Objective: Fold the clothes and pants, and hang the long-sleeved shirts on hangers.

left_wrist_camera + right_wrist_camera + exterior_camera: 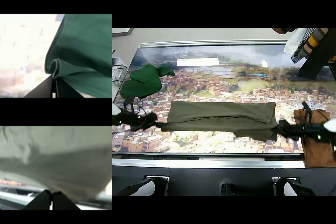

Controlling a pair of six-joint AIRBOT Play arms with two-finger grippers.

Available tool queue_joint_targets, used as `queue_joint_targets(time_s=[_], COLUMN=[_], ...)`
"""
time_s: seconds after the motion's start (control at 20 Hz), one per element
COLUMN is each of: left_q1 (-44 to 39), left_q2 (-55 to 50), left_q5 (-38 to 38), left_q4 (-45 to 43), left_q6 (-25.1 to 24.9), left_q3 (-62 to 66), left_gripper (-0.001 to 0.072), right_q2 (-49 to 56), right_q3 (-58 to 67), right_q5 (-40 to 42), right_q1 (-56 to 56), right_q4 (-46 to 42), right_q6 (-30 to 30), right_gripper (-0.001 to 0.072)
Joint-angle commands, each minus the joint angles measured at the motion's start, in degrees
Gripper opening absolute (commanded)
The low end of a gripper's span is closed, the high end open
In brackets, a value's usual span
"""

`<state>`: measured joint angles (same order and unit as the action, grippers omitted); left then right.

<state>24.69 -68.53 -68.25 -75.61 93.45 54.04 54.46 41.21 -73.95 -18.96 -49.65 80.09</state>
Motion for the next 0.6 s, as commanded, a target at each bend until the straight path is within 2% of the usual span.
queue_joint_targets(time_s=[0.0,0.3,0.55], left_q1=[-3.2,-6.7,-8.9], left_q2=[-8.5,-23.3,-32.5], left_q5=[2.7,3.6,3.6], left_q4=[-0.5,-0.5,-0.6], left_q6=[0.2,0.0,0.9], left_q3=[9.2,23.6,34.3], left_gripper=[0.0014,0.0014,0.0015], right_q2=[15.6,31.6,38.5], right_q3=[9.7,25.1,33.7], right_q5=[5.6,8.0,12.7], right_q1=[0.0,2.3,8.3], right_q4=[2.6,3.2,-7.1], right_q6=[-5.0,-5.7,1.7], right_gripper=[0.0029,0.0030,0.0030])
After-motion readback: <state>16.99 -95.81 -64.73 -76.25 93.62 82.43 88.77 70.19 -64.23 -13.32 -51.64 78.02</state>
